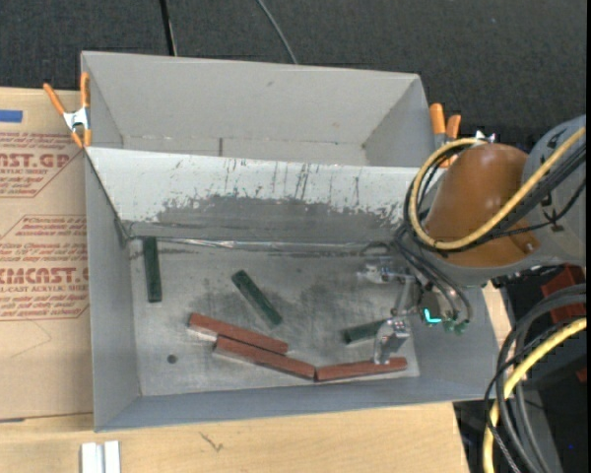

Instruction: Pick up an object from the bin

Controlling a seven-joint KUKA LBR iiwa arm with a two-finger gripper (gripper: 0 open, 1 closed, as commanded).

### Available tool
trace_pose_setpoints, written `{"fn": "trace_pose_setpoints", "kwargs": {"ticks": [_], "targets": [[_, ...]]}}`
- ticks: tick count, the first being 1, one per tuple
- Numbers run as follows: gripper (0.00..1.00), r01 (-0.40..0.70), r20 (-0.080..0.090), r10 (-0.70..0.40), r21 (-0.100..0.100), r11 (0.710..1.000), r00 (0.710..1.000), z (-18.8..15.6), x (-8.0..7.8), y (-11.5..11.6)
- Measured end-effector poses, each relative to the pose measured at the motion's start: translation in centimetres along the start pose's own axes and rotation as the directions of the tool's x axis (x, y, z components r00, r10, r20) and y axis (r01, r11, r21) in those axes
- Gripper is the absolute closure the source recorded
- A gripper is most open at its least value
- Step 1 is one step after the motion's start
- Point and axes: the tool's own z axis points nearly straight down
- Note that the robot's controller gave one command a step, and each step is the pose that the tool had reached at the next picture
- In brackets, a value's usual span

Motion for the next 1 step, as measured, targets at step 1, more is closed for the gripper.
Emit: {"fn": "trace_pose_setpoints", "kwargs": {"ticks": [1], "targets": [[0.00, 0.001, 0.008, -0.001, 0.001, 1.000, 1.000, -0.41, -0.20, 0.02]]}}
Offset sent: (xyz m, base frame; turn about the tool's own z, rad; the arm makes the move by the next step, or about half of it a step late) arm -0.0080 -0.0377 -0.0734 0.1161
